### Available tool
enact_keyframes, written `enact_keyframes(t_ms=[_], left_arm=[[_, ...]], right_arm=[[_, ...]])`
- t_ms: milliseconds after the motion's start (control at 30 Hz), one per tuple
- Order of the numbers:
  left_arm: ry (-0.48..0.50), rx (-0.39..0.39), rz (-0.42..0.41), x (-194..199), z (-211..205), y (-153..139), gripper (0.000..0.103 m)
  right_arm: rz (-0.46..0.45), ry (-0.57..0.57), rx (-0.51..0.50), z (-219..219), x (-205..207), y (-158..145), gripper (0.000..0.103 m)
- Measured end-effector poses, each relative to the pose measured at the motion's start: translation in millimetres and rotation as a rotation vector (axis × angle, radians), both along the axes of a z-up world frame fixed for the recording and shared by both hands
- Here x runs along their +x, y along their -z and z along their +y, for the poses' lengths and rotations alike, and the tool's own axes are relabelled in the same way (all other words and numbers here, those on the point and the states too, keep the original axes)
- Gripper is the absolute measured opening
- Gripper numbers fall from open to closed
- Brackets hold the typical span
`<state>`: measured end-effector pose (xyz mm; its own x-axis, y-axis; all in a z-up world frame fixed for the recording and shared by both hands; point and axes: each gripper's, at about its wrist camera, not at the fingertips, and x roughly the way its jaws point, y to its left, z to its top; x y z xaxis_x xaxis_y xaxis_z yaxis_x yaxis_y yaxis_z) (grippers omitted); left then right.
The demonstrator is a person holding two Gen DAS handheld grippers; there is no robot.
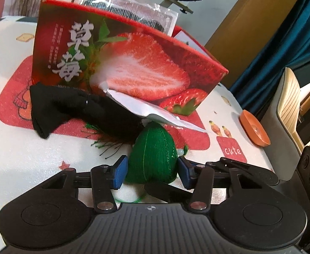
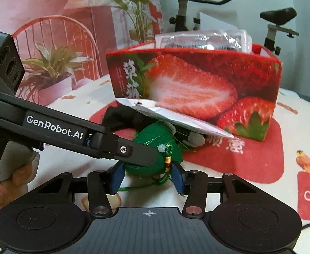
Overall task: Organize soft objects
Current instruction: 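Move both tools to the green strawberry-shaped pouch beside the box, then close both tools on the green strawberry-shaped pouch, then lift the green pouch with both tools and carry it over the red box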
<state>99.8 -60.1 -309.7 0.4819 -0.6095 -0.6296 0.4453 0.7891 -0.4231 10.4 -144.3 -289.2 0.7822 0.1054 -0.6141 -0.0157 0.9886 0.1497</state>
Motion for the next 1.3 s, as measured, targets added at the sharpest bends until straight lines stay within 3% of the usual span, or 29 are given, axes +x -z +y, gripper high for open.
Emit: enact_keyframes(t_ms=[333, 633, 1000, 1167, 1300], left_arm=[[-0.006, -0.029, -0.073, -19, 21, -33, 0.053], [-0.022, -0.059, -0.18, -32, 34, -85, 0.052], [-0.043, -0.143, -0.377, -12, 42, -179, 0.052], [-0.066, -0.146, -0.47, 10, 34, -203, 0.052], [-0.086, -0.105, -0.537, 30, 24, -215, 0.052]], right_arm=[[-0.095, -0.084, -0.081, 21, -8, -36, 0.044], [-0.226, -0.126, -0.125, 28, 5, -100, 0.044], [-0.385, -0.222, -0.264, 13, 64, -194, 0.044], [-0.412, -0.242, -0.355, 7, 102, -209, 0.045], [-0.41, -0.248, -0.392, 2, 131, -212, 0.045]])
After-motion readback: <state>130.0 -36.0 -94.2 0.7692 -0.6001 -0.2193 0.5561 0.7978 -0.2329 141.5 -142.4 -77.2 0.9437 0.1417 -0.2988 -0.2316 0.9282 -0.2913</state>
